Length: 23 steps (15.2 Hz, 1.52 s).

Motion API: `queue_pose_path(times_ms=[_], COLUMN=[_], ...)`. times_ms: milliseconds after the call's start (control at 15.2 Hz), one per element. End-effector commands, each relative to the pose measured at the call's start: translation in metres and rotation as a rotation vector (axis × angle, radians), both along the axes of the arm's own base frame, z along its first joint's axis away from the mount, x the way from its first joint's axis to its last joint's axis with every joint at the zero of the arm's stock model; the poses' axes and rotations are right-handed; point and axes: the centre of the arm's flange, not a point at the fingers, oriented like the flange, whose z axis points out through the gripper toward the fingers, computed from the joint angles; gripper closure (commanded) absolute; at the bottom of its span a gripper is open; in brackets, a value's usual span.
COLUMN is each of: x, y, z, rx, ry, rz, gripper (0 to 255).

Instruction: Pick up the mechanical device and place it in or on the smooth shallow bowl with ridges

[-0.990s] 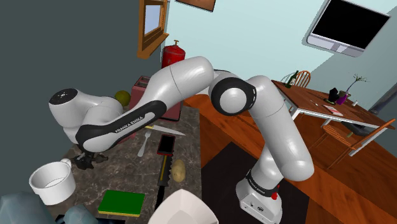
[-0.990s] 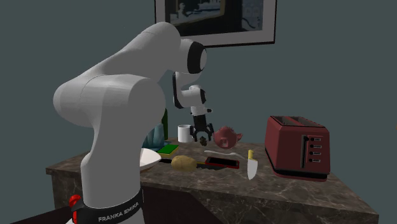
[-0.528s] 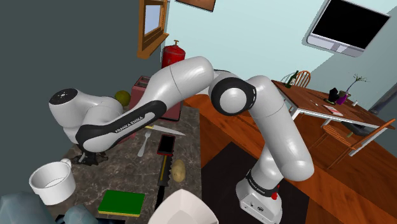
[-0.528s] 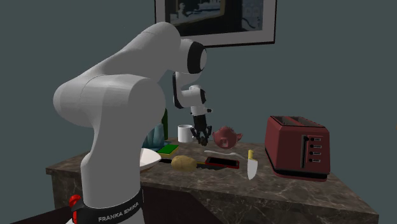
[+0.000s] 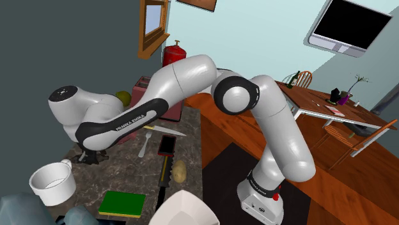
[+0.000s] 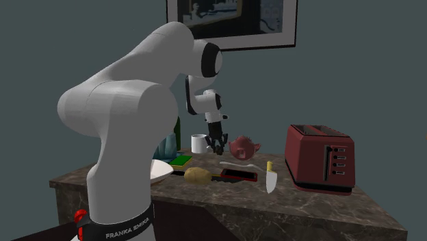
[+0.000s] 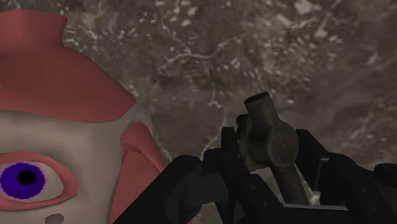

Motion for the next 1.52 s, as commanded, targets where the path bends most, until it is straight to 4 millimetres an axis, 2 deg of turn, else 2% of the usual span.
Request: queue_pose_path(times_ms=[0, 1320, 1452], x=[0.0, 0.0, -0.025], y=[0.001, 0.001, -0.005], z=[0.01, 0.113, 0.114], rx=[0.0, 0.0, 0.0], ry=[0.0, 0.0, 0.0], rz=[0.0, 0.0, 0.0], gripper=[255, 255, 255])
